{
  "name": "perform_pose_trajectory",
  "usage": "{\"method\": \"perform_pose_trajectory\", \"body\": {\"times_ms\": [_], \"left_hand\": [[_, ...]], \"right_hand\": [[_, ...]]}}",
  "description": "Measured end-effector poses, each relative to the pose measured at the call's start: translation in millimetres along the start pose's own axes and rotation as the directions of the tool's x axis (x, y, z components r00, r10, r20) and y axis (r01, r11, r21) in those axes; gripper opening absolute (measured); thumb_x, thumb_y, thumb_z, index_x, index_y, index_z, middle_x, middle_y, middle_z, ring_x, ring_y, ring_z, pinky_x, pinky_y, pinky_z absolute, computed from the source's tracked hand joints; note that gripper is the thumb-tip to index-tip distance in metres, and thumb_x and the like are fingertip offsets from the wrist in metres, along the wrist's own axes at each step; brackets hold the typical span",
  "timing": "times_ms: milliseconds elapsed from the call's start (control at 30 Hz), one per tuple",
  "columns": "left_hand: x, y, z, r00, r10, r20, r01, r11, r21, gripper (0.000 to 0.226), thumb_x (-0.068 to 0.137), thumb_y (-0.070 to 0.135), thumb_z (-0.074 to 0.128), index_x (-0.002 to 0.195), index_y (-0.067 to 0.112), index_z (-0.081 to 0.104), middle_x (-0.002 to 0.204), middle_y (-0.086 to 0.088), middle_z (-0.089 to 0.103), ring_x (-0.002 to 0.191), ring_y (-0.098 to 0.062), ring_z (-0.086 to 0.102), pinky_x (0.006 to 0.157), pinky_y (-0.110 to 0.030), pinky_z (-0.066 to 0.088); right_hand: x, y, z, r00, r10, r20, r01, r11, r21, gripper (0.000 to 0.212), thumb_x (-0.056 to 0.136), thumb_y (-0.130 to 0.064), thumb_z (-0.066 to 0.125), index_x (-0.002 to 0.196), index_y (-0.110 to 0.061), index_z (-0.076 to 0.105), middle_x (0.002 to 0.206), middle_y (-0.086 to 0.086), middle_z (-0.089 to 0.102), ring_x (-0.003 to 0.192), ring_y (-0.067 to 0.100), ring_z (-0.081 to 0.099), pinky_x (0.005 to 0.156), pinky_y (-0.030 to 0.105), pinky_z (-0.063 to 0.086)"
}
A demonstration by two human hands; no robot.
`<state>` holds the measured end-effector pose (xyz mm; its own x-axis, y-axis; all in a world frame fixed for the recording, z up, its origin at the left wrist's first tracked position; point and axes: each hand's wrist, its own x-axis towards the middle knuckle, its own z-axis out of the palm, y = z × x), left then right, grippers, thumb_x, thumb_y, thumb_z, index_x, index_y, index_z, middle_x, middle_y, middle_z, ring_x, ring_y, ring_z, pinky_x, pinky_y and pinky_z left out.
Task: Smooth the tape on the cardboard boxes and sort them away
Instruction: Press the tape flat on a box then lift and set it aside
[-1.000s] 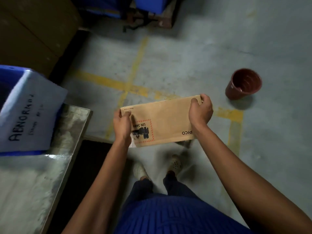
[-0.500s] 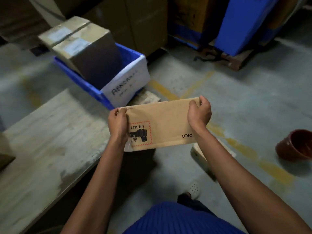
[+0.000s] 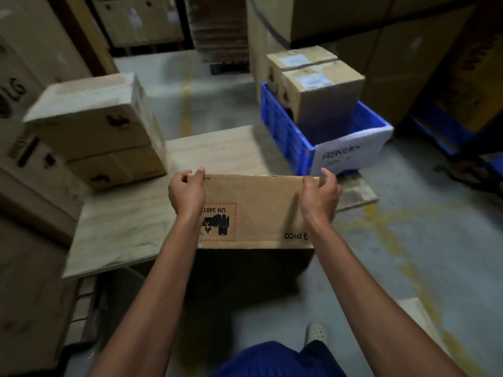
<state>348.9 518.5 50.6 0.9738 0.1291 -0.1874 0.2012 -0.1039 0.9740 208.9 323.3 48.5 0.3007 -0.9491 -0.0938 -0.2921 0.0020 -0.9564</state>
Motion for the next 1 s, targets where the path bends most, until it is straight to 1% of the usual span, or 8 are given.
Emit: {"method": "perform_pose_trajectory", "body": {"times_ms": [167,300,433,500,667,800,933,1000], "left_hand": [[29.8,-7.2,-36.6,0.994,0.043,-0.101,-0.046,0.999,-0.022,0.039,0.088,0.017,0.069,0.125,0.025,0.063,0.12,0.001,0.064,0.104,-0.017,0.063,0.091,-0.036,0.056],[49.6,-39.7,-41.9,0.997,0.057,-0.049,-0.054,0.997,0.05,0.045,0.089,0.002,0.067,0.13,0.02,0.06,0.126,-0.001,0.062,0.113,-0.018,0.058,0.095,-0.036,0.054],[66.2,-75.2,-38.7,0.999,-0.011,-0.038,0.017,0.986,0.164,0.044,0.091,0.004,0.067,0.133,0.014,0.06,0.134,-0.007,0.061,0.123,-0.025,0.057,0.101,-0.038,0.05],[73.0,-89.4,-35.0,1.0,-0.021,-0.01,0.023,0.975,0.22,0.046,0.094,0.006,0.065,0.138,0.01,0.056,0.141,-0.009,0.057,0.13,-0.026,0.053,0.106,-0.036,0.046],[102.5,-90.7,-12.8,0.999,0.019,-0.029,-0.01,0.956,0.292,0.043,0.1,0.01,0.057,0.143,0.011,0.053,0.146,-0.008,0.053,0.133,-0.024,0.049,0.102,-0.026,0.038],[115.4,-88.0,-1.6,0.998,0.066,-0.025,-0.051,0.922,0.383,0.041,0.104,0.014,0.05,0.144,0.009,0.051,0.149,-0.01,0.049,0.138,-0.027,0.044,0.11,-0.033,0.036],[136.5,-85.5,-3.2,0.995,0.1,0.01,-0.092,0.871,0.482,0.041,0.103,0.017,0.052,0.143,0.009,0.051,0.146,-0.012,0.052,0.133,-0.029,0.049,0.106,-0.034,0.039],[146.1,-82.1,-5.4,0.993,0.11,0.049,-0.118,0.808,0.578,0.04,0.102,0.017,0.053,0.141,0.009,0.053,0.144,-0.013,0.054,0.13,-0.031,0.051,0.104,-0.036,0.041]], "right_hand": [[-5.1,-1.1,46.8,0.954,-0.102,0.28,0.116,0.993,-0.032,0.042,0.092,-0.022,0.063,0.132,-0.015,0.06,0.137,0.011,0.041,0.107,0.019,0.053,0.099,0.025,0.04],[6.7,25.7,66.7,0.884,-0.032,0.467,0.108,0.985,-0.137,0.037,0.094,-0.026,0.066,0.129,-0.016,0.061,0.138,0.01,0.037,0.105,0.019,0.054,0.091,0.026,0.045],[23.1,40.4,81.7,0.82,-0.018,0.572,0.147,0.973,-0.179,0.034,0.096,-0.022,0.066,0.129,-0.014,0.061,0.136,0.008,0.036,0.106,0.015,0.053,0.082,0.014,0.041],[31.8,43.7,91.1,0.79,-0.002,0.613,0.155,0.968,-0.198,0.036,0.095,-0.023,0.068,0.129,-0.015,0.061,0.137,0.007,0.034,0.109,0.016,0.053,0.09,0.019,0.04],[53.3,49.6,111.8,0.744,-0.022,0.668,0.227,0.948,-0.222,0.039,0.09,-0.025,0.073,0.128,-0.018,0.063,0.14,0.003,0.033,0.108,0.012,0.052,0.098,0.025,0.041],[68.2,47.8,127.0,0.698,-0.033,0.715,0.288,0.927,-0.239,0.047,0.089,-0.031,0.073,0.133,-0.021,0.059,0.144,0.001,0.029,0.111,0.013,0.053,0.092,0.025,0.041],[80.4,39.8,141.7,0.634,-0.037,0.773,0.4,0.871,-0.286,0.055,0.09,-0.035,0.072,0.14,-0.021,0.052,0.149,0.004,0.022,0.116,0.02,0.053,0.091,0.026,0.038],[80.6,35.7,149.0,0.641,-0.037,0.767,0.464,0.815,-0.348,0.055,0.092,-0.038,0.069,0.14,-0.021,0.05,0.152,0.009,0.021,0.129,0.027,0.049,0.102,0.033,0.038]]}}
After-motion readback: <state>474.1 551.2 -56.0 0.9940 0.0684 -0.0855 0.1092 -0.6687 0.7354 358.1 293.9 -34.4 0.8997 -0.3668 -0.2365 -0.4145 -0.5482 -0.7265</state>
